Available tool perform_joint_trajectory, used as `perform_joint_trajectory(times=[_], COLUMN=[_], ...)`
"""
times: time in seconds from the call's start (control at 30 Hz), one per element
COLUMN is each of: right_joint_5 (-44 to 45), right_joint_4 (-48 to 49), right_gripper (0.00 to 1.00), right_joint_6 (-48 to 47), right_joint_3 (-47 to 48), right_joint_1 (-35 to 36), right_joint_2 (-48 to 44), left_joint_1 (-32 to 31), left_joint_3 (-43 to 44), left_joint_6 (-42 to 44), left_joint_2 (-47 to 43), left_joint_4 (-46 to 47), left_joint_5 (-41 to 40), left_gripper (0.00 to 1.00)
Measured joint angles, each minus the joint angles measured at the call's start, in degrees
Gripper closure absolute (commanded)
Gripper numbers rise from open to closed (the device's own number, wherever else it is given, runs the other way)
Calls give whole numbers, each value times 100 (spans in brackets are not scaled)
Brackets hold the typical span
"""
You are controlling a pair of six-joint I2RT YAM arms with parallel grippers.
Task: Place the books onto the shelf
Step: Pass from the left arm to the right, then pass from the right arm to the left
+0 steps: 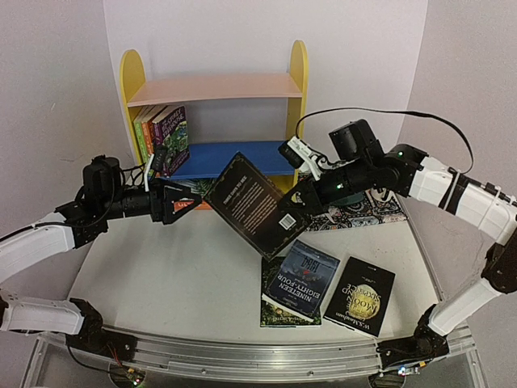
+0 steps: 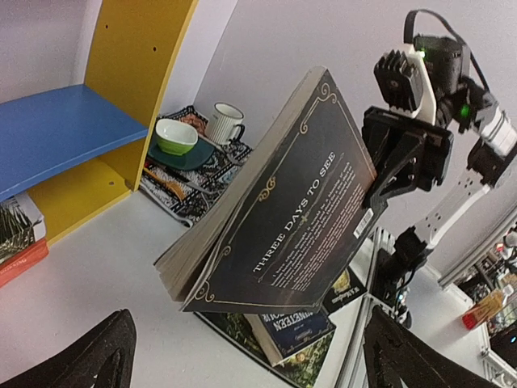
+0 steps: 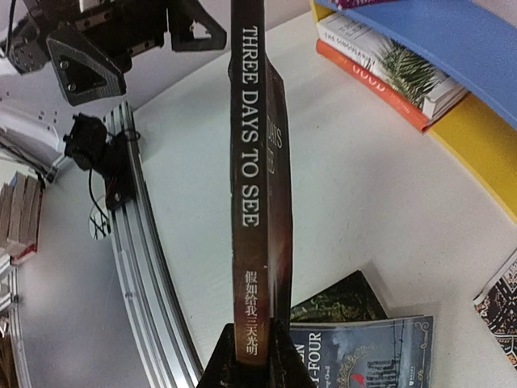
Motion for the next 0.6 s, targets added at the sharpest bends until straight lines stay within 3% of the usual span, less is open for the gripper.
perform_joint_trajectory(times=[0.3, 0.6], right_joint_5=[529, 643], right_joint_4=[1976, 3104], right_gripper=[100, 100], right_joint_6=[1784, 2529], right_joint_3=[-614, -629], right_joint_1=[0, 0], right_joint_2=[-289, -291], left_joint_1=[319, 319], left_joint_3=[81, 922], left_joint_6=[-1451, -2411], left_joint_2=[894, 1703], left_joint_4=[2035, 2957], left_joint_5=[798, 1080], left_gripper=[1, 1])
